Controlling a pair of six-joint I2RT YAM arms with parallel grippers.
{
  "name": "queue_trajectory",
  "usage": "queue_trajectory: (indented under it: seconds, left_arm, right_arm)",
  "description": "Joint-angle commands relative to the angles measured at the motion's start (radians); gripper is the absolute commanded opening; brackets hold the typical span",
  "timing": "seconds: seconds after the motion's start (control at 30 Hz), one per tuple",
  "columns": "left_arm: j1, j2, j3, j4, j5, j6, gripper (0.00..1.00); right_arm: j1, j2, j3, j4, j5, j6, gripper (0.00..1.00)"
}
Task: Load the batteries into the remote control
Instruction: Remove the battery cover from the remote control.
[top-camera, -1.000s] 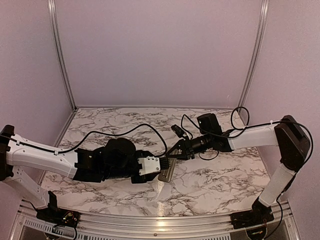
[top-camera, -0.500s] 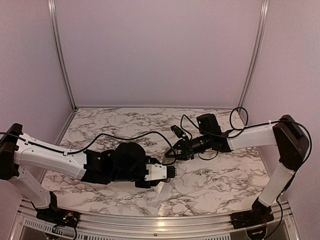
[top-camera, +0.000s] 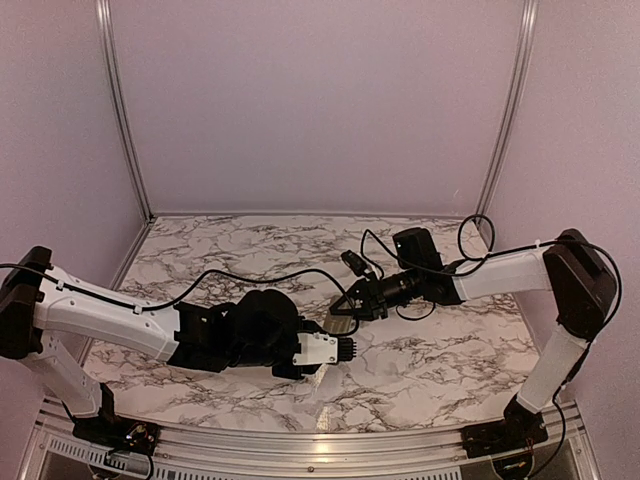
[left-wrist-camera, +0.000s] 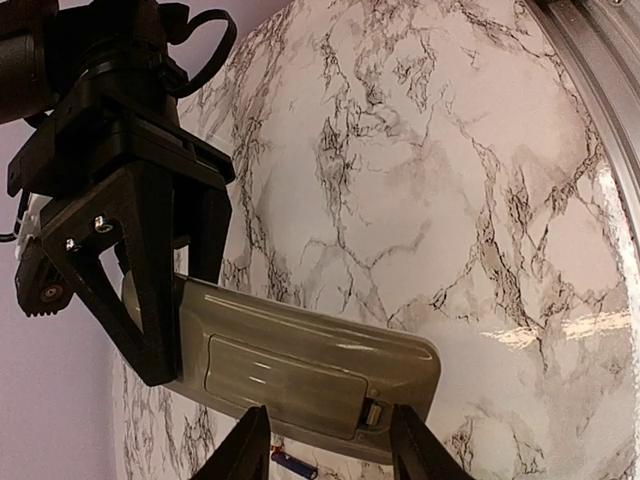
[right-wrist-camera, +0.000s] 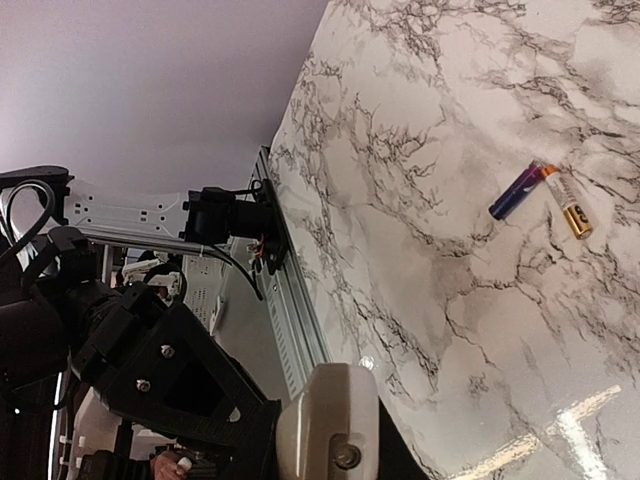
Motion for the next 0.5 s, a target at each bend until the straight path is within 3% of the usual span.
queue_trajectory:
  seconds: [0.0, 0.3, 0.47]
  left_arm:
    - [-0.001, 0.028, 0.026, -0.016, -0.071, 0.026, 0.42]
    - [-0.001, -0.004, -0.003, 0.076, -0.141, 0.054, 0.42]
    - [-0.005, -0.065, -0.027, 0.099, -0.112, 0.054, 0.42]
  right_arm:
    - [0.026, 0.011, 0.013, 0.023, -0.051, 0.013, 0.0]
    - [0.04, 0.025, 0.014, 0.018, -0.053, 0.005, 0.0]
    - [0.035, 0.037, 0.015, 0.011, -0.044, 0.002, 0.0]
